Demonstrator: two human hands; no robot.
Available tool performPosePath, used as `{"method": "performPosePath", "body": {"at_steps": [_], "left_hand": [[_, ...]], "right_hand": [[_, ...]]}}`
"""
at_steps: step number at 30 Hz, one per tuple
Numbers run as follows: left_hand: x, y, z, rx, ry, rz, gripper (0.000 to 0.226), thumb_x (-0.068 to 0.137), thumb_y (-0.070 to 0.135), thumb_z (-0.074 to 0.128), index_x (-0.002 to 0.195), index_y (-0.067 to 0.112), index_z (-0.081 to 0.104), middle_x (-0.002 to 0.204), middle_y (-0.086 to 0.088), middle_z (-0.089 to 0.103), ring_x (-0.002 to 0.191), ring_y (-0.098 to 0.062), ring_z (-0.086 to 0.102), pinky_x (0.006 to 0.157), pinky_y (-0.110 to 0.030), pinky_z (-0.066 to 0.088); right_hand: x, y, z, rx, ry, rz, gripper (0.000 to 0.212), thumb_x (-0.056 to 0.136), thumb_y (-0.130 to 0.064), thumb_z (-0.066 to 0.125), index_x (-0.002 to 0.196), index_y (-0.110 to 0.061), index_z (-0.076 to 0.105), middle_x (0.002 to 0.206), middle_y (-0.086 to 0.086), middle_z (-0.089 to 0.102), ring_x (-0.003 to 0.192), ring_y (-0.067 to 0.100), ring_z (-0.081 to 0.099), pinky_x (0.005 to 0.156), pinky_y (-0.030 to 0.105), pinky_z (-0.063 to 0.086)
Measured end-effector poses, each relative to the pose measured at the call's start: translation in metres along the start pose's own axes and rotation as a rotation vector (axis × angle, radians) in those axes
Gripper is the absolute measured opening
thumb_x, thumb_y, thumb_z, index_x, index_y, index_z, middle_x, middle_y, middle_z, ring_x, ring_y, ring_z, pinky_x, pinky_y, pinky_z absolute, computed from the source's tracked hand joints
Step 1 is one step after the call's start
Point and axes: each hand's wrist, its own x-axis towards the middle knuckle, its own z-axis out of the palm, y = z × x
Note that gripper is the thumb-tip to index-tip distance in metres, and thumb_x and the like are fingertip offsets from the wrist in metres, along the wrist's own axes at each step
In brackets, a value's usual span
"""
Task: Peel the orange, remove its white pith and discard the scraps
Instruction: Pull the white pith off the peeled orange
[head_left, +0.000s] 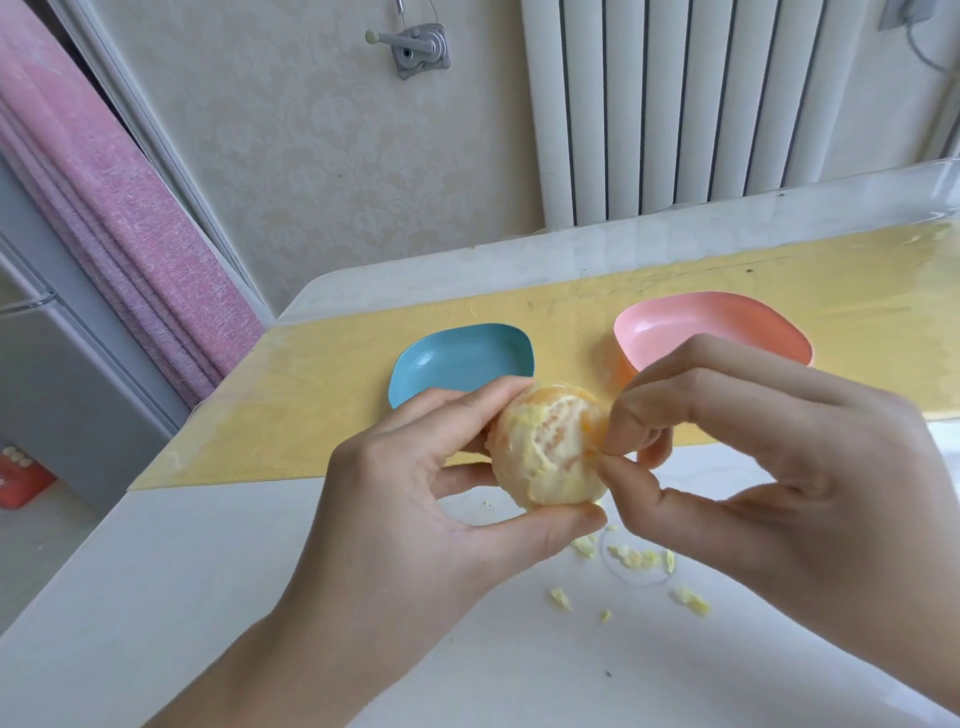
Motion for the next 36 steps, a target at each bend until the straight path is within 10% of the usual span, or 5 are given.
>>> {"method": "performPosePath", "body": {"at_steps": [9,18,31,36], "left_hand": [[0.005,-0.003,-0.001,-0.128,-0.037,-0.083,0.054,0.053,0.039,0.083,0.104,0.044,0.067,0.103,0.008,0.070,0.098,-0.012,0.066,0.079,-0.014,0.052],[0.006,-0.010,-0.003,-0.058,0.028,-0.072,0.057,0.055,0.025,0.085,0.106,0.039,0.063,0.108,0.014,0.067,0.105,-0.011,0.064,0.083,-0.016,0.051],[0.005,-0.009,0.003,0.100,0.110,0.029,0.059,0.055,0.026,0.084,0.108,0.036,0.061,0.104,0.019,0.065,0.101,-0.005,0.062,0.081,-0.008,0.048],[0.006,-0.011,0.003,0.098,0.115,0.038,0.060,0.054,0.026,0.084,0.109,0.035,0.061,0.104,0.019,0.066,0.101,-0.006,0.062,0.080,-0.009,0.049]], "right_hand": [[-0.001,0.007,0.002,0.256,0.099,0.083,0.009,0.080,-0.016,0.066,0.077,-0.013,0.059,0.081,-0.005,0.058,0.080,0.015,0.059,0.074,0.033,0.047],[-0.001,0.010,0.004,0.132,0.044,0.148,0.007,0.084,-0.013,0.067,0.089,-0.018,0.066,0.084,-0.018,0.067,0.085,-0.005,0.063,0.072,0.001,0.041],[-0.003,0.008,0.006,0.190,0.082,0.181,0.018,0.076,-0.010,0.073,0.073,-0.018,0.056,0.078,-0.008,0.063,0.076,0.013,0.061,0.070,0.022,0.048],[-0.001,0.006,0.004,0.175,0.015,0.152,0.006,0.084,-0.024,0.068,0.088,-0.020,0.072,0.077,-0.020,0.063,0.072,-0.003,0.060,0.066,0.003,0.041]]}}
